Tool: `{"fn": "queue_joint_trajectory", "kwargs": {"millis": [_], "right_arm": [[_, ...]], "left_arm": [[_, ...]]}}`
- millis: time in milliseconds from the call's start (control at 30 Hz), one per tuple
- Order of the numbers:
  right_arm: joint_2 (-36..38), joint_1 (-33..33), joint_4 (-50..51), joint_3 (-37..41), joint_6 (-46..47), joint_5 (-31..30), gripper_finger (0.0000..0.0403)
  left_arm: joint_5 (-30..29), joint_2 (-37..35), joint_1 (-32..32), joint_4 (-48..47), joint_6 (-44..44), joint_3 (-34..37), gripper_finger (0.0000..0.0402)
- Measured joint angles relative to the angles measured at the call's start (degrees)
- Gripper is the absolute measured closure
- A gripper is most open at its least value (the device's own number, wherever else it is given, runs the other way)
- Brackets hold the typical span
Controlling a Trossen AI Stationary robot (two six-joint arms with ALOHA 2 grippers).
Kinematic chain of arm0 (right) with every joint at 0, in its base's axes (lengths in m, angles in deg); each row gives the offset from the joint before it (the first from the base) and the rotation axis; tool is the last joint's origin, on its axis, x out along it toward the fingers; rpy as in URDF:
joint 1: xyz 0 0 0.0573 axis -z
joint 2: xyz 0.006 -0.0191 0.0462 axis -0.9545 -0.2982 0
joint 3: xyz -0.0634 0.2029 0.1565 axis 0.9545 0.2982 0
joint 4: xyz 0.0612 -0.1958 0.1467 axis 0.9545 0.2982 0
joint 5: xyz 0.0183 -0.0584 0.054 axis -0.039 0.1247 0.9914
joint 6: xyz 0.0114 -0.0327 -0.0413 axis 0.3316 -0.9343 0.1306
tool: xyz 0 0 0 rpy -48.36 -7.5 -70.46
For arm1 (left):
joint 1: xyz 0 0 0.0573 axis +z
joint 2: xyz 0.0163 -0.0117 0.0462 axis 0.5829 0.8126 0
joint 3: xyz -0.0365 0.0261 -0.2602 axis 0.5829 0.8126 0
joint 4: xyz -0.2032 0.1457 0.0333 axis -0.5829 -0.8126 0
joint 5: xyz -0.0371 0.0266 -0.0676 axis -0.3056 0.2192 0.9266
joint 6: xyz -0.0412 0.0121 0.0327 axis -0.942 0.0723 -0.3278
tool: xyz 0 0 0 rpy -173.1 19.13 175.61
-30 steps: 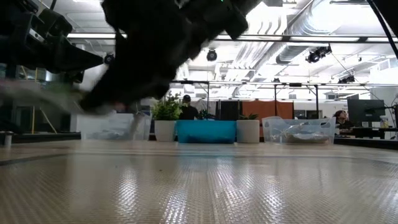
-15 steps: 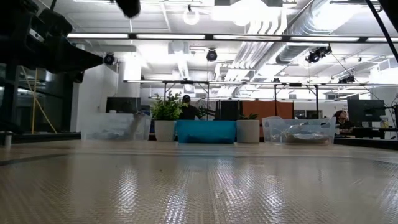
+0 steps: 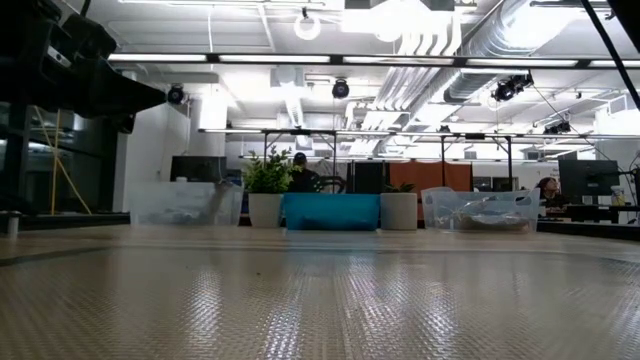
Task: Pick and place Granola Bars by type
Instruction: Put the red granola bar into the blue bin
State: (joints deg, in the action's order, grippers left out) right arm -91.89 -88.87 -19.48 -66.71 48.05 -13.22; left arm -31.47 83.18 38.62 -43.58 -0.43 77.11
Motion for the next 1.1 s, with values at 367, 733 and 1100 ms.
{"fn": "queue_joint_trajectory", "kwargs": {"millis": [367,733,1100], "right_arm": [[0.18,-1.19,-2.93,-10.23,-6.41,-2.39,0.0323],[3.24,-1.04,-6.99,-9.36,-16.51,-17.41,0.0323],[4.07,0.18,-7.12,-9.32,-23.61,-31.20,0.0328]], "left_arm": [[0.00,-0.01,0.01,0.00,0.01,0.02,0.0400],[0.00,0.01,0.02,0.00,0.01,0.02,0.0400],[0.02,-0.01,-0.01,0.00,-0.01,0.01,0.0400]]}}
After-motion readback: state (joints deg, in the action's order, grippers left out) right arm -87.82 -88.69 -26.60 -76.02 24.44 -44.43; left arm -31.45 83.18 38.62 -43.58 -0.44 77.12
